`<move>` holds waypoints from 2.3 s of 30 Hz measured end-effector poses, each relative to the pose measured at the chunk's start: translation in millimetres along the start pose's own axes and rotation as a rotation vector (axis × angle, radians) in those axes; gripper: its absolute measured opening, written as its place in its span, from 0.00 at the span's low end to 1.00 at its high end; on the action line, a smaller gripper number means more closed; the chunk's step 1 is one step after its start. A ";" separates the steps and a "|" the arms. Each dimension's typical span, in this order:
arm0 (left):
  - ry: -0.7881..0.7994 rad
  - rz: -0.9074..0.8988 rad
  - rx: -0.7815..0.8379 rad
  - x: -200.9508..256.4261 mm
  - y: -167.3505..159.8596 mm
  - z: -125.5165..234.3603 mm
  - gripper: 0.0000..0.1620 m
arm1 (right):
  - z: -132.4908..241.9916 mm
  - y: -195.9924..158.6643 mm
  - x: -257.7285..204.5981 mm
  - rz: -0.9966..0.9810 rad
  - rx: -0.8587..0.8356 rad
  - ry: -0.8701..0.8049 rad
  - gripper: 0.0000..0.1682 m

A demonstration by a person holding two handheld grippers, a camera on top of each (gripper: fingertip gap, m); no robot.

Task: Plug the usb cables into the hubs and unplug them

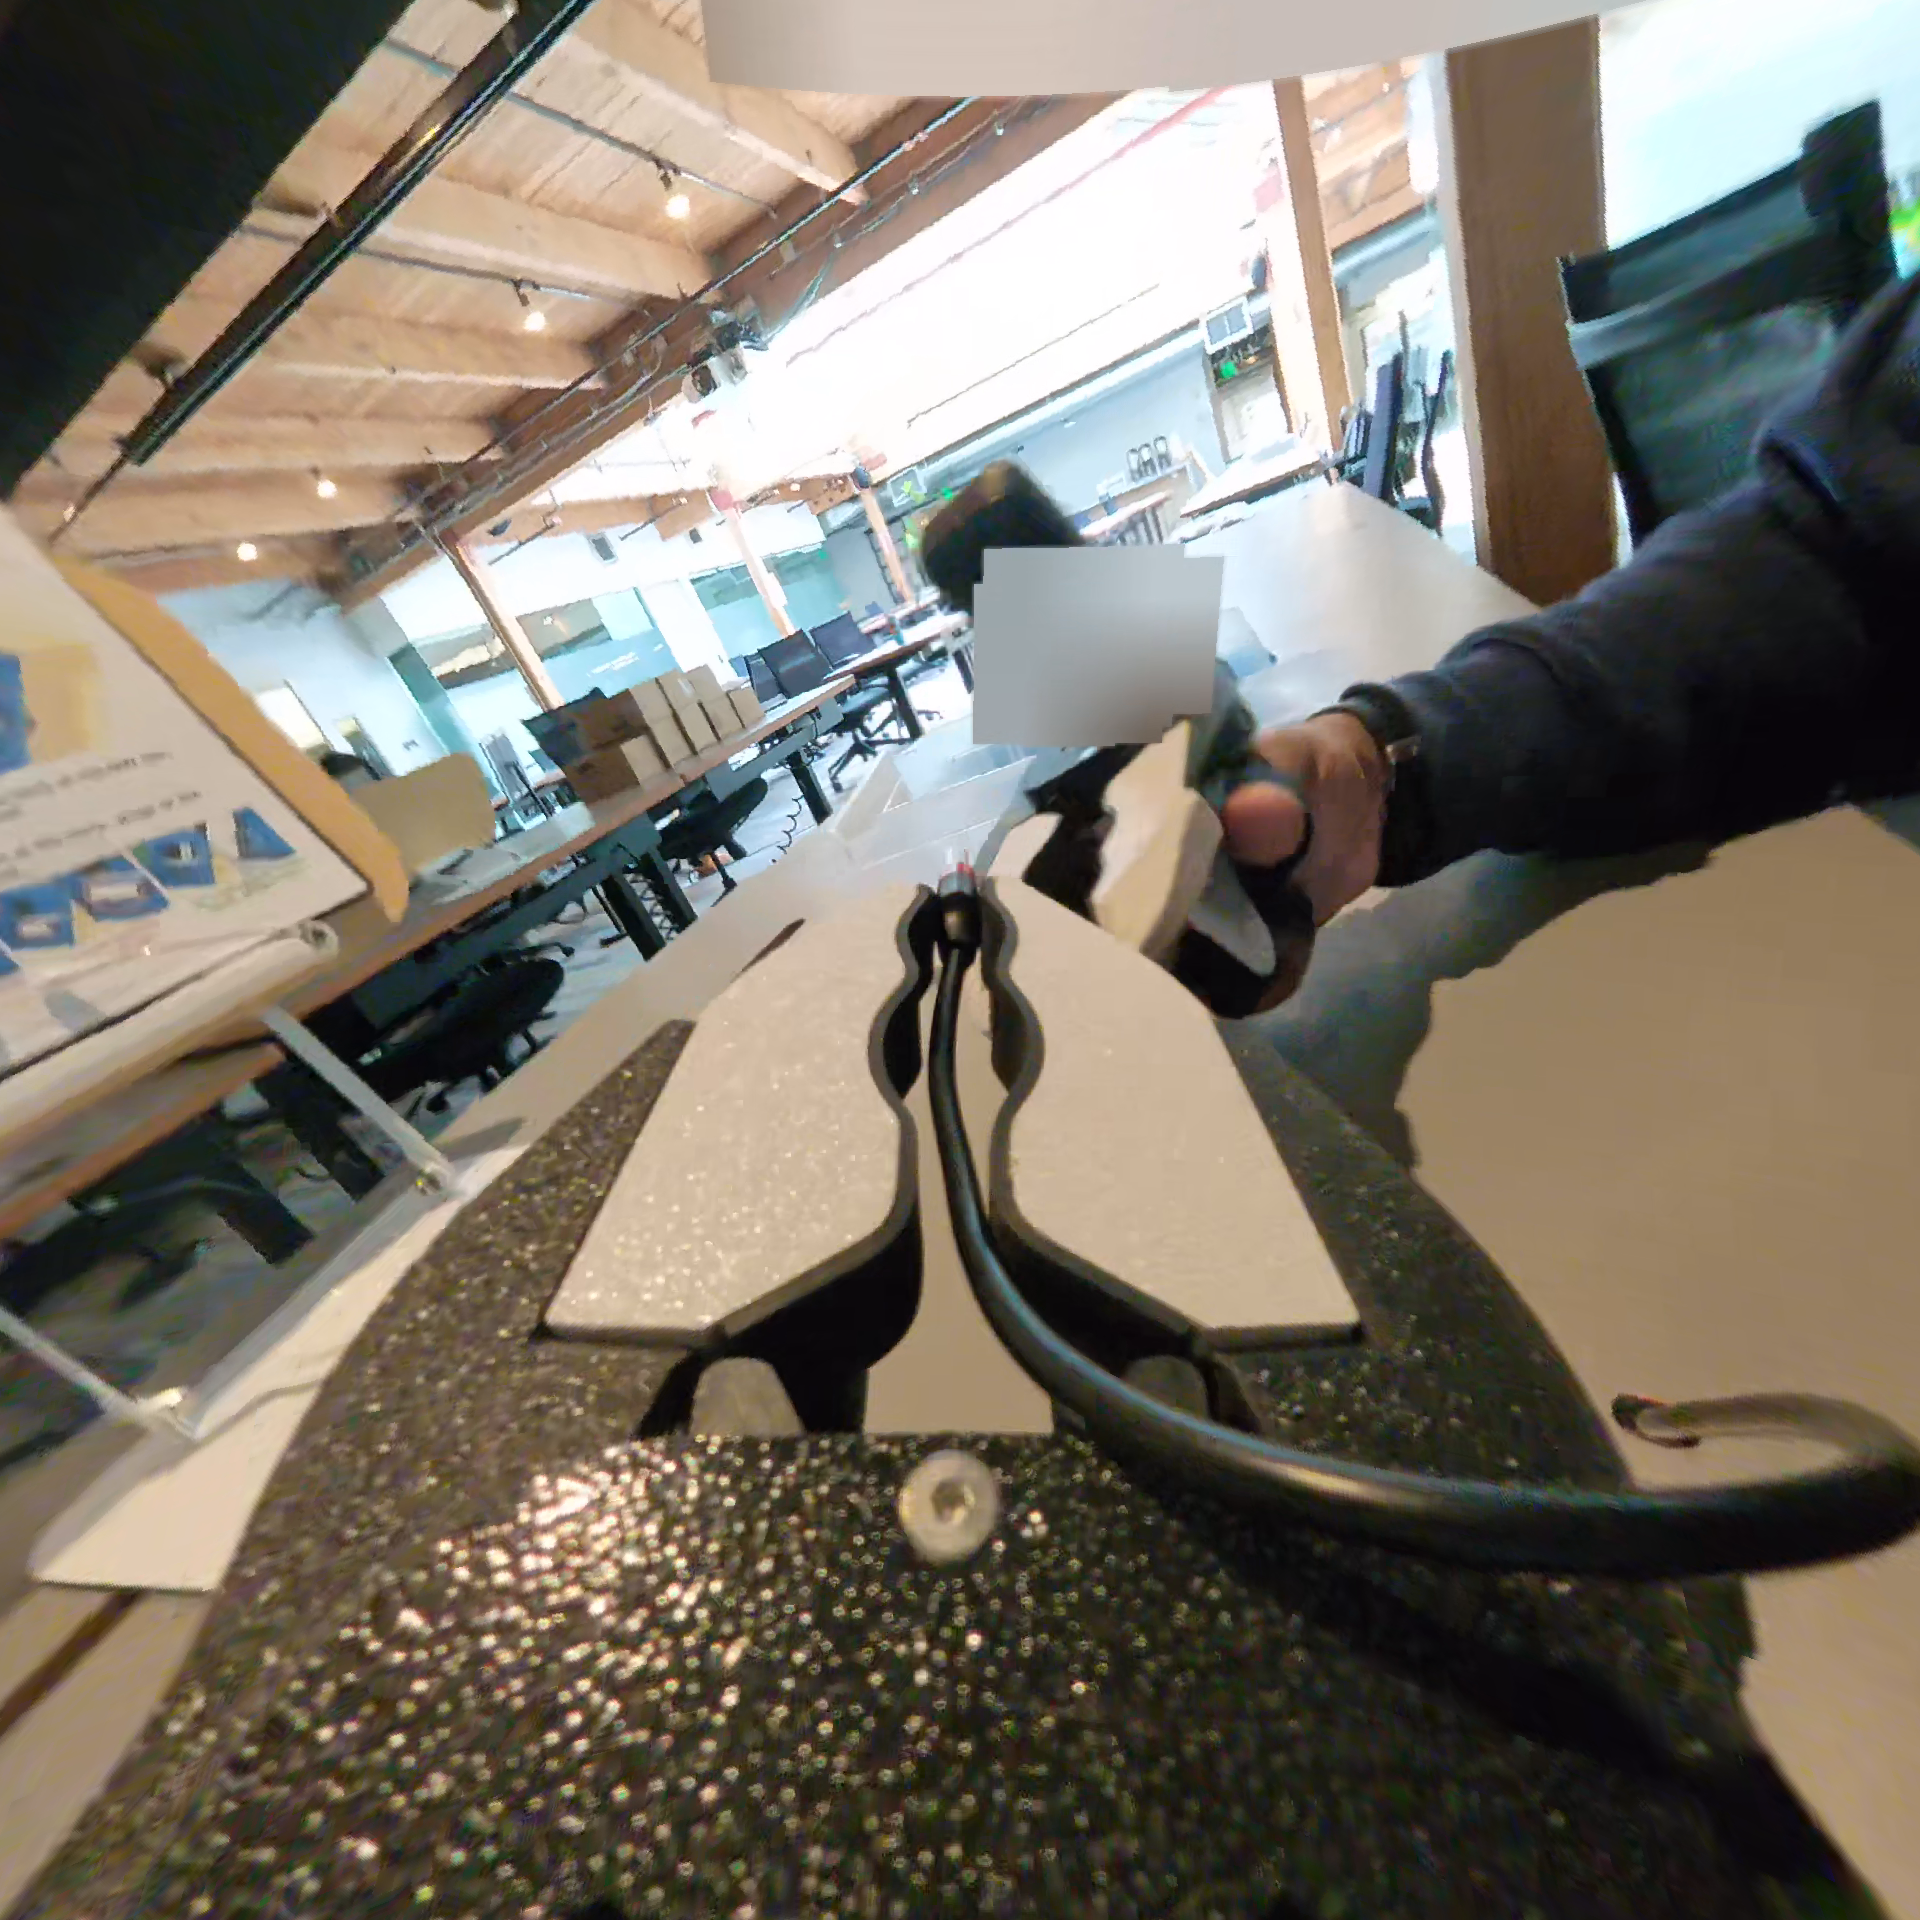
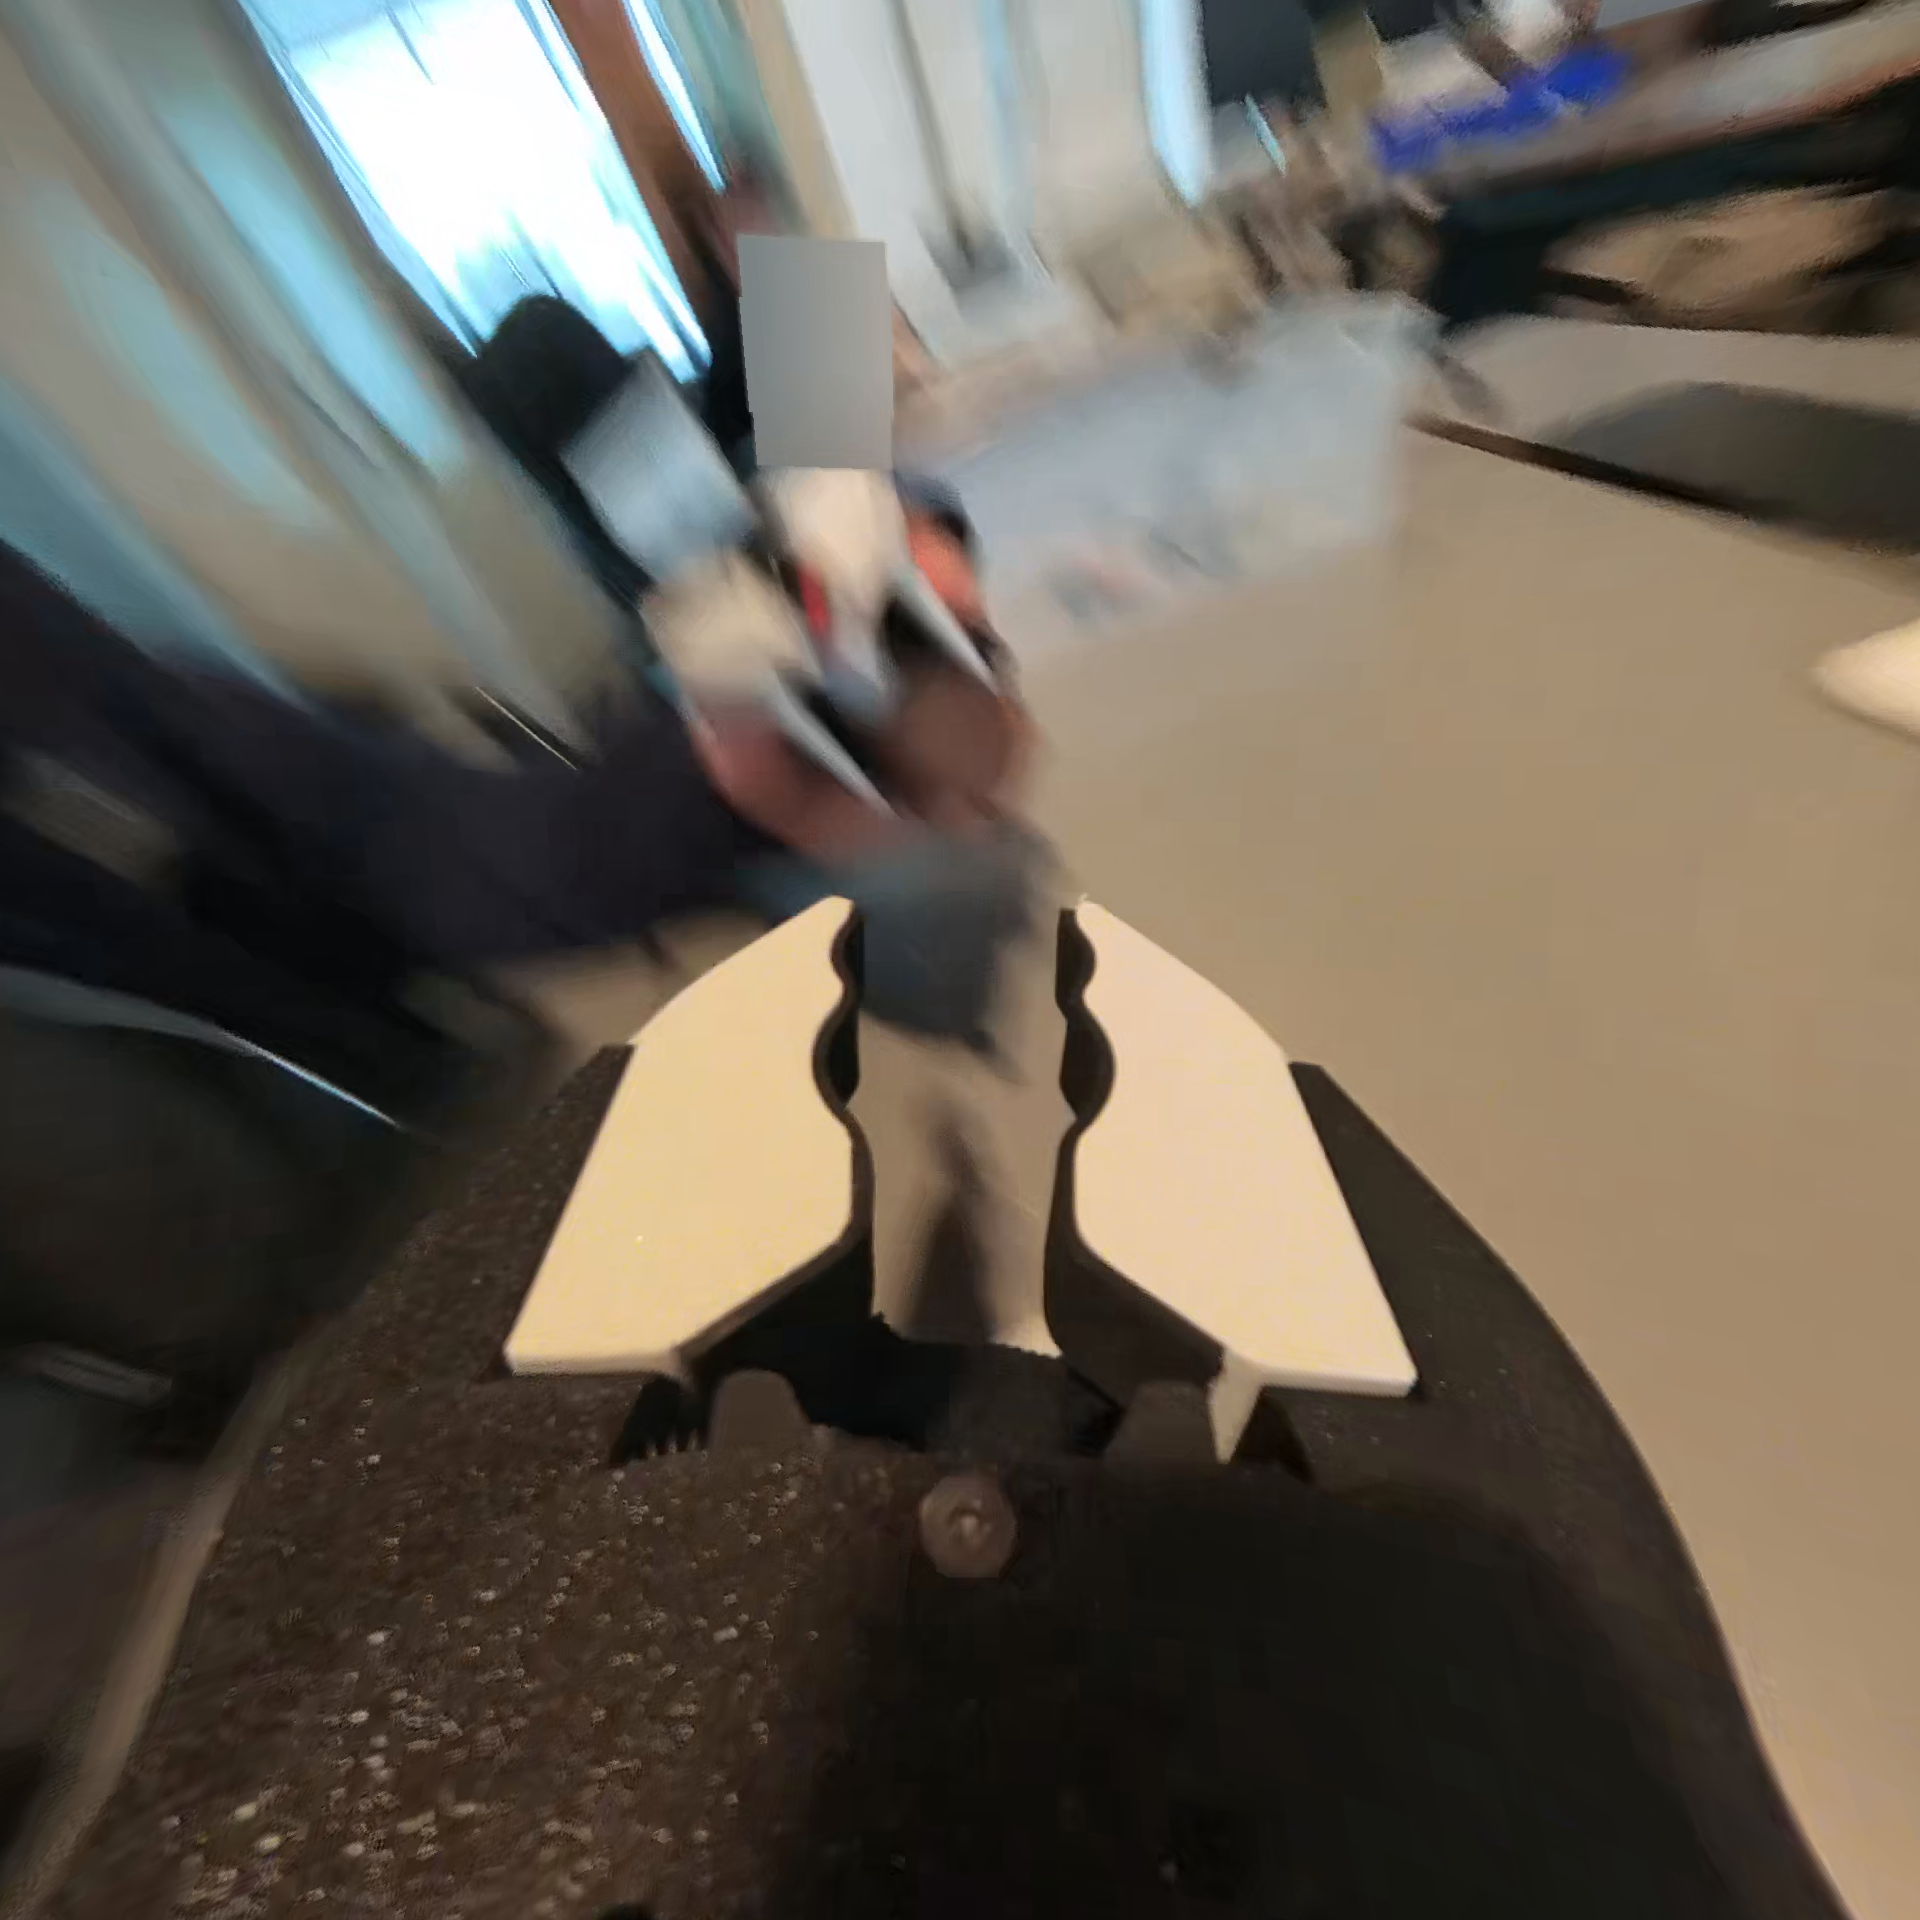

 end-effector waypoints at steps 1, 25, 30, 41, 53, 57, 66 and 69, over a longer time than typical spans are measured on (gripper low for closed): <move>0.015 0.033 0.004 -4.4 -1.2 1.9 0.05 | 2.7 -4.7 6.2 0.103 -0.061 -0.064 0.22; 0.087 0.184 0.011 -23.6 -9.0 10.7 0.05 | -24.6 -81.1 7.9 0.383 -0.728 -0.010 0.10; 0.077 0.229 0.044 -25.4 -6.7 13.3 0.04 | -23.9 -79.4 15.2 0.442 -0.625 -0.083 0.09; -0.152 0.706 0.310 -23.1 -7.6 12.7 0.04 | 21.0 16.0 15.8 0.721 0.173 -0.381 0.09; -0.390 1.081 0.629 -18.6 -4.0 11.8 0.04 | 14.5 23.1 -2.7 0.935 0.233 -0.569 0.09; -0.420 1.098 0.657 -16.9 -5.2 11.0 0.04 | 12.9 24.6 -13.0 0.980 0.249 -0.574 0.09; -0.438 1.031 0.604 -9.7 -3.3 5.4 0.04 | 14.2 24.7 -18.5 0.962 0.265 -0.548 0.09; -0.421 1.008 0.585 -10.2 -2.9 6.0 0.04 | 13.9 24.4 -18.5 0.951 0.266 -0.539 0.09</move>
Point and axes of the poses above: each gripper's, where its closed fingertips meet, z back along the fingers, y out of its top, x = y × z across the jaws, the point moved 3 cm from there along z, back along the fingers, and after that the axes turned 8 degrees about -y, right-handed, at the moved point
